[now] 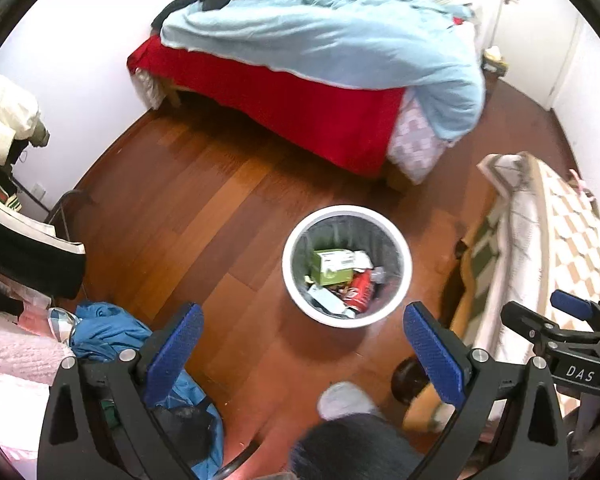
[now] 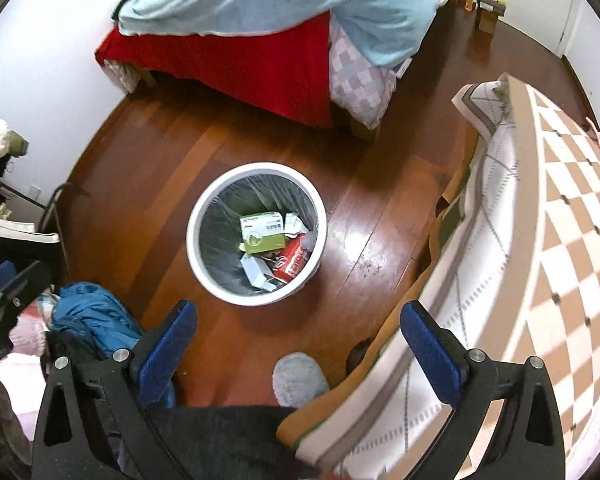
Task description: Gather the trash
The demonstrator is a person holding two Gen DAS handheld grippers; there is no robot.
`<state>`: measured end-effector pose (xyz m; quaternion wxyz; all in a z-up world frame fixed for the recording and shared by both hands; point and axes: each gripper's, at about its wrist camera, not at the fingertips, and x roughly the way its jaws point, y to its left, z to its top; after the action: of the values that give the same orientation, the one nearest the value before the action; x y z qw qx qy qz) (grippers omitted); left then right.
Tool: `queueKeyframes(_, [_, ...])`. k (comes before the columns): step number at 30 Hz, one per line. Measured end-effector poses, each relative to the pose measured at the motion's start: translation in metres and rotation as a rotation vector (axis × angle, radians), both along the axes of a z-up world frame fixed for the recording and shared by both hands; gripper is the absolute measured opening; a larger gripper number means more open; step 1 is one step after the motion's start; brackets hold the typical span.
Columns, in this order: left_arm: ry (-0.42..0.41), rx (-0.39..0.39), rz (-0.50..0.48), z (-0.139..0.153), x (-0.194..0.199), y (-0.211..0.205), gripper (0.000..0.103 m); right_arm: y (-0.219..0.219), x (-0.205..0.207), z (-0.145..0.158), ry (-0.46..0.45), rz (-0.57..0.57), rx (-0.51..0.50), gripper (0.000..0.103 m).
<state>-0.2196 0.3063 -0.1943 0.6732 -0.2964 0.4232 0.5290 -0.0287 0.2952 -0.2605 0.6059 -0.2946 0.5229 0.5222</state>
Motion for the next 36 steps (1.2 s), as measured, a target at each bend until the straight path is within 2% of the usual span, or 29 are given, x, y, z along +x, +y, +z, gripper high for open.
queueKeyframes(6, [-0.062,0.039,-0.037,0.043,0.002,-0.036,0.102,-0.046,0.001,0.064,0.015,0.007,0.086,0.102])
queueKeyframes(19, [-0.236,0.108,-0.106,0.129,-0.013,-0.095,0.102,-0.129,0.003,0.181,0.065,0.061,0.244,0.102])
queueKeyframes(29, [-0.317,0.137,-0.145,0.167,-0.028,-0.125,0.102,-0.173,-0.010,0.244,0.121,0.099,0.342,0.103])
queueKeyframes(36, [-0.341,0.163,-0.159,0.184,-0.035,-0.142,0.102,-0.191,-0.022,0.270,0.144,0.122,0.382,0.103])
